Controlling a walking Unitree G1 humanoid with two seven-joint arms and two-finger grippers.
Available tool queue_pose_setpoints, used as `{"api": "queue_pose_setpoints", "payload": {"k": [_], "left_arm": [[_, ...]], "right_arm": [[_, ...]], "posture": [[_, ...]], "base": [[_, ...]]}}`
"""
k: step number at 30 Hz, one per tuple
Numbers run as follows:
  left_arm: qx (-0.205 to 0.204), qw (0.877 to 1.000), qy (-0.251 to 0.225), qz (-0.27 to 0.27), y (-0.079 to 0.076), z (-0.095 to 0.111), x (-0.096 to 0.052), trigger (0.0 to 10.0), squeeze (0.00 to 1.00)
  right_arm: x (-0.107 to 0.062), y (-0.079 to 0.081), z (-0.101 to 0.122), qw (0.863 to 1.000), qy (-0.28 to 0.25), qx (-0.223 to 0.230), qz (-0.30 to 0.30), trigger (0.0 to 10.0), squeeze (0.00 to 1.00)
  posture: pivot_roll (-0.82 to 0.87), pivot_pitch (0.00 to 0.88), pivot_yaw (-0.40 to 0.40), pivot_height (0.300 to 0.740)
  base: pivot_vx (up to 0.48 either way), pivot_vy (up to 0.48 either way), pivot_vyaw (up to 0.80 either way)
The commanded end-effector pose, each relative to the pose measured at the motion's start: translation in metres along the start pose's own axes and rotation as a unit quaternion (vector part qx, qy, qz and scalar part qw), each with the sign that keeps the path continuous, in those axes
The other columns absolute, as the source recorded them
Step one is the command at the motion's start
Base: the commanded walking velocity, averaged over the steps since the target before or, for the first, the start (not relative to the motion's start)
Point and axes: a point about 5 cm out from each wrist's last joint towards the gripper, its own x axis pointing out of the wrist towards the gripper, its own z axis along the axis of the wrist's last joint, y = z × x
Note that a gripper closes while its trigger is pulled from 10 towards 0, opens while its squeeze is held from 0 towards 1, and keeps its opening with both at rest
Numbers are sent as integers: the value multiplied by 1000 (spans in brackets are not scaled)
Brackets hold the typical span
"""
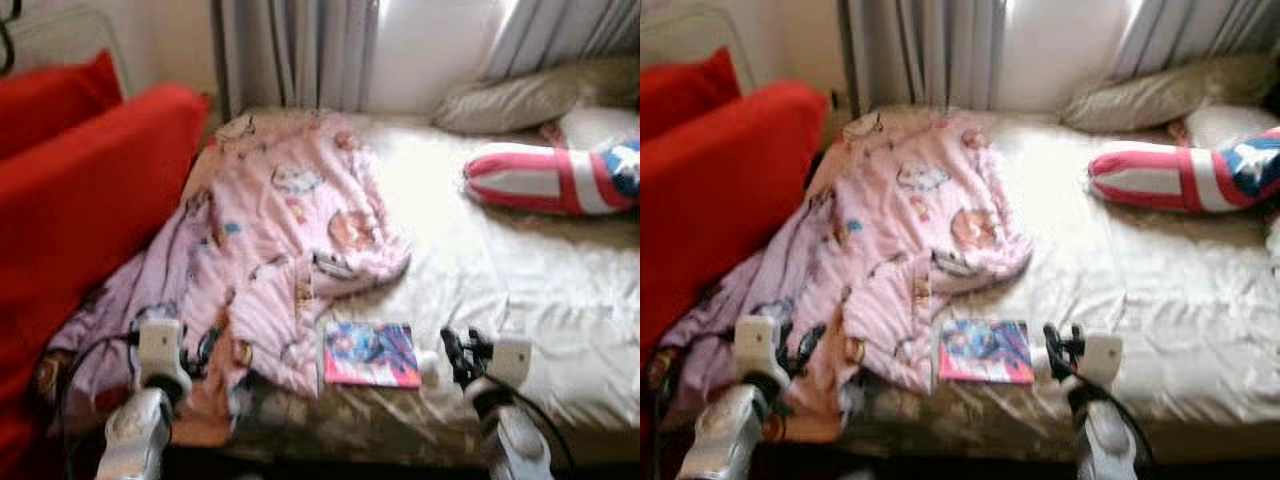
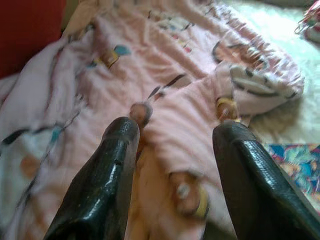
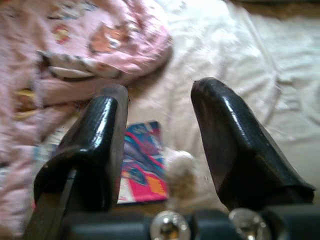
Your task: Clean up the room
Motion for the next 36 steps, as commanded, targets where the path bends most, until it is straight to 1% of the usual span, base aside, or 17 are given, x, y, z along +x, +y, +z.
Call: {"api": "queue_pose_setpoints", "payload": {"k": [1, 8, 13, 17, 23, 28, 30, 33, 36], "left_arm": [[-5, 1000, -1, -13, -9, 0, 2, 10000, 0], [-1, 1000, -7, -16, -8, 5, 4, 10000, 0], [6, 1000, -9, -24, -10, 7, 5, 10000, 0], [5, 999, -9, -39, -14, 8, 7, 10000, 0], [5, 999, -13, -44, -14, 14, 11, 10000, 0], [6, 999, -16, -48, -14, 17, 12, 10000, 0], [6, 999, -15, -47, -13, 17, 12, 10000, 0], [5, 999, -15, -45, -12, 16, 12, 10000, 0], [6, 998, -20, -54, -17, 19, 12, 10000, 0]], "right_arm": [[-3, -9, -1, 1000, 3, -2, -16, 10000, 0], [-5, -6, -4, 1000, 9, -1, -8, 10000, 0], [-6, -7, -5, 1000, 11, -5, -6, 10000, 0], [-3, -11, -2, 1000, 12, -9, -13, 10000, 0], [2, -16, 2, 1000, 14, -13, -24, 10000, 0], [8, -16, 6, 999, 12, -14, -39, 10000, 0], [10, -16, 5, 999, 23, -20, -45, 10000, 0], [9, -15, 4, 999, 21, -20, -42, 10000, 0], [6, -16, 5, 999, 5, -22, -37, 10000, 0]], "posture": [[47, 0, -56, 656], [51, 0, -52, 656], [45, 0, -42, 656], [44, 16, -27, 656], [56, 38, -8, 656], [58, 41, 4, 656], [55, 37, 6, 656], [52, 35, 9, 641], [57, 41, 11, 641]], "base": [[304, 0, 0], [305, 0, 0], [286, 0, 0], [0, 0, 0], [0, 0, 0], [0, 0, 0], [0, 0, 0], [0, 0, 0], [0, 0, 0]]}}
